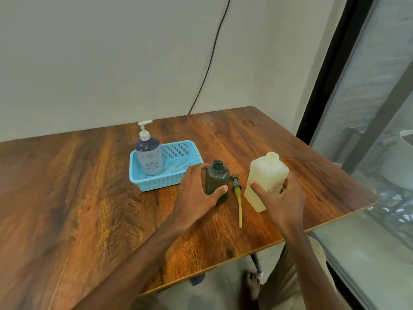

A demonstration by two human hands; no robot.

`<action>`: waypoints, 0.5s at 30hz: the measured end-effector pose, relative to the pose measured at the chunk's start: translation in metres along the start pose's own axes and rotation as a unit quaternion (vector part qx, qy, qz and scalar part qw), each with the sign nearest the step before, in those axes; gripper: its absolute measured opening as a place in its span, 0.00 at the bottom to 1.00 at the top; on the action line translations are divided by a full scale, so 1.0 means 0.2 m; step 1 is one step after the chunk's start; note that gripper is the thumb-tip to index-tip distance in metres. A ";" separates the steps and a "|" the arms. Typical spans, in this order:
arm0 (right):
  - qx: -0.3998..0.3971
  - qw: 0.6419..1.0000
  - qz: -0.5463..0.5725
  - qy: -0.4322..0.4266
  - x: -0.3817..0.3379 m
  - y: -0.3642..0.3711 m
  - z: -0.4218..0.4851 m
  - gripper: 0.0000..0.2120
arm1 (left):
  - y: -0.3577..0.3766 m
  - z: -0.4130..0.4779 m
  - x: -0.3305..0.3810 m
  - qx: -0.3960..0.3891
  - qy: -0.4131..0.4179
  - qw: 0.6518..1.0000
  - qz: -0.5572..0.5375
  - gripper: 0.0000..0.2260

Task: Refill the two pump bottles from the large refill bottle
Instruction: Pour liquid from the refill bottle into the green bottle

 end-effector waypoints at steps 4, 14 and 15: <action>-0.005 1.000 -0.012 -0.022 -0.02 -0.01 0.02 0.41 | 0.04 0.05 -0.03 -0.034 -0.008 0.999 -0.030 0.38; -0.036 0.998 -0.014 -0.048 -0.04 0.04 0.04 0.42 | 0.03 0.10 0.01 -0.044 0.015 0.998 -0.047 0.32; -0.040 0.998 -0.013 -0.049 -0.03 0.04 0.04 0.42 | 0.03 0.10 0.01 -0.045 0.020 0.998 -0.048 0.33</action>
Point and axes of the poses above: each hand's wrist, its own z-axis towards the middle knuckle, its own y-axis out of the palm, x = y × z, the point moved 10 cm from there along z, towards the middle knuckle, and after that the axes turned 2 degrees about y, right-handed, at the moved point
